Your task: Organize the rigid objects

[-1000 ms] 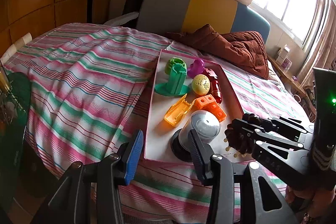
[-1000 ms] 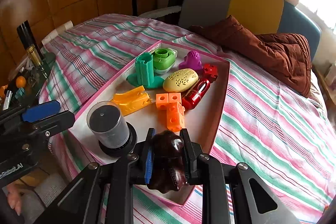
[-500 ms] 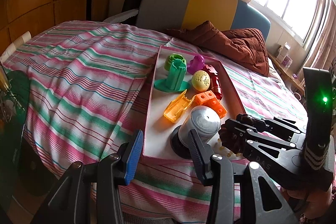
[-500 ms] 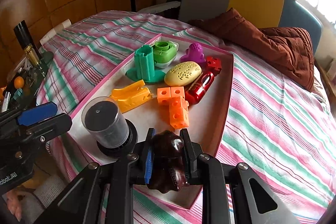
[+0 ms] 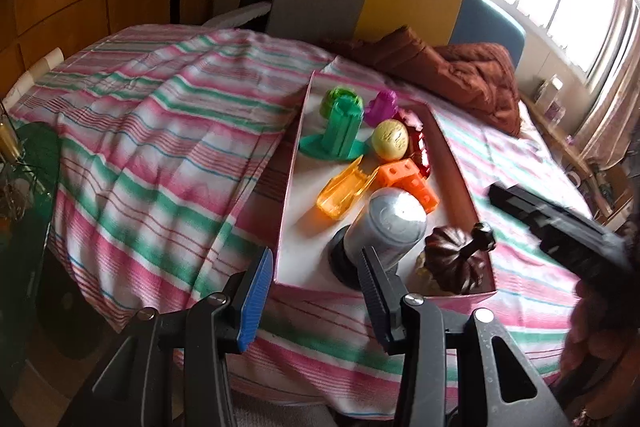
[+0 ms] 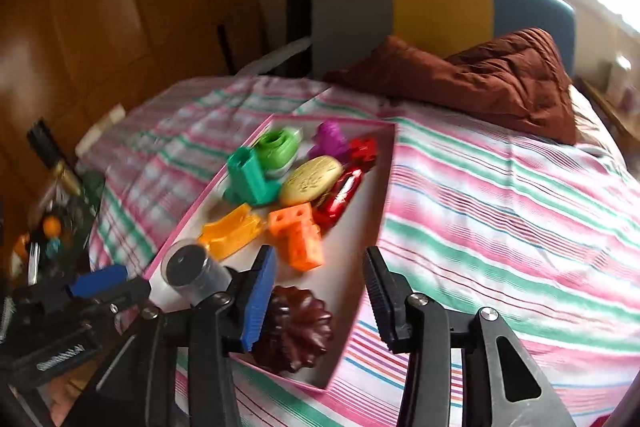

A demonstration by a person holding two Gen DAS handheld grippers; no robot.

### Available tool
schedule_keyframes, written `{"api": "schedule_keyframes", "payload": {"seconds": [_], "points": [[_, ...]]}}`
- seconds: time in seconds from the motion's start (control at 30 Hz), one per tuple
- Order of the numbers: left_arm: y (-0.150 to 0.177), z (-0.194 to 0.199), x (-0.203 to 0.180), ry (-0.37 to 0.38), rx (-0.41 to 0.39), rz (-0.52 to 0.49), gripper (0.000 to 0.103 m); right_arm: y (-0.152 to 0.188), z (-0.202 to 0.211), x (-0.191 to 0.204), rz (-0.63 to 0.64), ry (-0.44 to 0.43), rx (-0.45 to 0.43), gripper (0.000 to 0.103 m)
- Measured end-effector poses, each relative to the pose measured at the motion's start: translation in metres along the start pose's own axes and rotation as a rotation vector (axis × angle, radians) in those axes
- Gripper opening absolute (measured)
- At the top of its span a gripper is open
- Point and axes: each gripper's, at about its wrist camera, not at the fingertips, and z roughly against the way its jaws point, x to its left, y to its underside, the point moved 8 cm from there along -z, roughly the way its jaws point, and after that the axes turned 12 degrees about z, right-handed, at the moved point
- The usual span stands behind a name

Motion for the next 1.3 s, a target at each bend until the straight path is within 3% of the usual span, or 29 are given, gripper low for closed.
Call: {"api": "schedule_keyframes", "payload": {"seconds": [0.17, 0.3, 0.47, 0.7, 0.87, 1.3], "points": [[-0.002, 0.004, -0.006, -0.046, -0.021, -0.053, 0.045, 0.005, 0.012, -0.008, -0.030, 0.043, 0.004, 0.053], [-0.007, 0.011, -0.014, -0.056, -0.029, -0.103, 0.045, 0.010, 0.016, -0.005, -0.035, 0.076, 0.018, 0.063], [-0.012, 0.019, -0.023, -0.008, -0.005, -0.127, 0.045, 0.013, 0.020, 0.003, -0.068, 0.098, 0.041, 0.085], [-0.030, 0.041, -0.020, -0.144, -0.130, -0.192, 0.045, 0.011, 0.024, 0.009, -0.093, 0.193, 0.072, 0.102], [-0.037, 0.050, -0.013, -0.178, -0.168, -0.201, 0.045, 0.005, 0.028, 0.015, -0.080, 0.224, 0.062, 0.103], [-0.037, 0.046, -0.003, -0.140, -0.107, -0.128, 0.045, -0.003, 0.025, 0.031, -0.085, 0.240, 0.097, 0.103]]}}
